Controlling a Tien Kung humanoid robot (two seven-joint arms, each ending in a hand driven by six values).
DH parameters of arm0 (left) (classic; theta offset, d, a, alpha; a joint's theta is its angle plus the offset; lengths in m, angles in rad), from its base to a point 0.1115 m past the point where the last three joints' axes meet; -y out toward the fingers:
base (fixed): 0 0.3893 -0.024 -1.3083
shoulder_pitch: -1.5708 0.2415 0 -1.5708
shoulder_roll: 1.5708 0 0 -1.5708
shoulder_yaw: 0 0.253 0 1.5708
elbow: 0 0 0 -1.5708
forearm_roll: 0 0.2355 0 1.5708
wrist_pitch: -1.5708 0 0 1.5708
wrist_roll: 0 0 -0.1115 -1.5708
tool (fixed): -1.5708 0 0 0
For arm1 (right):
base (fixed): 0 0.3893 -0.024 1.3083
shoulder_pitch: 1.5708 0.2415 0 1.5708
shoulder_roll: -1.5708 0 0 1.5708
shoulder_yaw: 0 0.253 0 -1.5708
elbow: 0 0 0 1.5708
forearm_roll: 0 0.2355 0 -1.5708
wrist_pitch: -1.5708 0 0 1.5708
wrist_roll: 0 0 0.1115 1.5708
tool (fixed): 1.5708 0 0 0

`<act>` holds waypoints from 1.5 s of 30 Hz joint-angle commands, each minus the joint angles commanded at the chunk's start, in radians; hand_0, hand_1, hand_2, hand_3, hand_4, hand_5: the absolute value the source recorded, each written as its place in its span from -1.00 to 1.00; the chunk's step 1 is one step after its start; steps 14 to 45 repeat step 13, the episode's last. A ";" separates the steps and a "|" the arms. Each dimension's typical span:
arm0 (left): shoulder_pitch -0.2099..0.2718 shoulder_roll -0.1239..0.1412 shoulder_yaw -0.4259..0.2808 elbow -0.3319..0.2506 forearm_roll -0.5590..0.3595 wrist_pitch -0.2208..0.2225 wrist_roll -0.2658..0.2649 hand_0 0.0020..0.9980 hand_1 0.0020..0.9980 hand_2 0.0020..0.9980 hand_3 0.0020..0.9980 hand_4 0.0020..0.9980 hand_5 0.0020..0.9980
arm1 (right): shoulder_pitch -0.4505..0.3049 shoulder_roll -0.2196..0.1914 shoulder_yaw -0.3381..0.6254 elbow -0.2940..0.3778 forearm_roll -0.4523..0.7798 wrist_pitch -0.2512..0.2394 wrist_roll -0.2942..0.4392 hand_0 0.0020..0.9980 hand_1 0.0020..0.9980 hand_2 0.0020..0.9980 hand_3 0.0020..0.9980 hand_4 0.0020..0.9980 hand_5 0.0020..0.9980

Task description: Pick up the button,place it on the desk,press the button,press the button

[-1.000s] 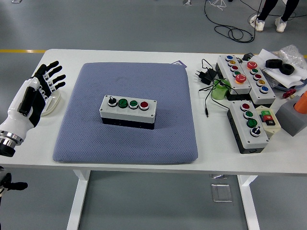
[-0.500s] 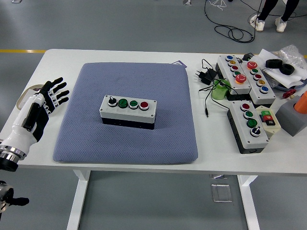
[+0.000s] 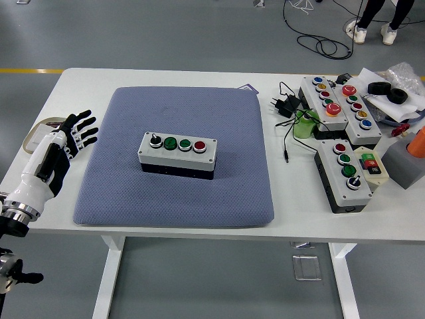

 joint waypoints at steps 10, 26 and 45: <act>0.007 -0.003 0.002 0.009 0.012 0.000 0.000 0.63 0.70 0.82 0.77 0.42 1.00 | -0.007 0.006 -0.002 0.000 -0.012 0.004 -0.003 0.32 0.27 0.41 0.16 -0.29 -0.60; 0.005 0.000 0.003 0.009 0.016 -0.001 0.000 0.62 0.70 0.81 0.76 0.42 1.00 | -0.008 0.007 -0.002 0.000 -0.013 0.005 -0.003 0.32 0.27 0.41 0.16 -0.29 -0.59; 0.005 0.000 0.003 0.009 0.016 -0.001 0.000 0.62 0.70 0.81 0.76 0.42 1.00 | -0.008 0.007 -0.002 0.000 -0.013 0.005 -0.003 0.32 0.27 0.41 0.16 -0.29 -0.59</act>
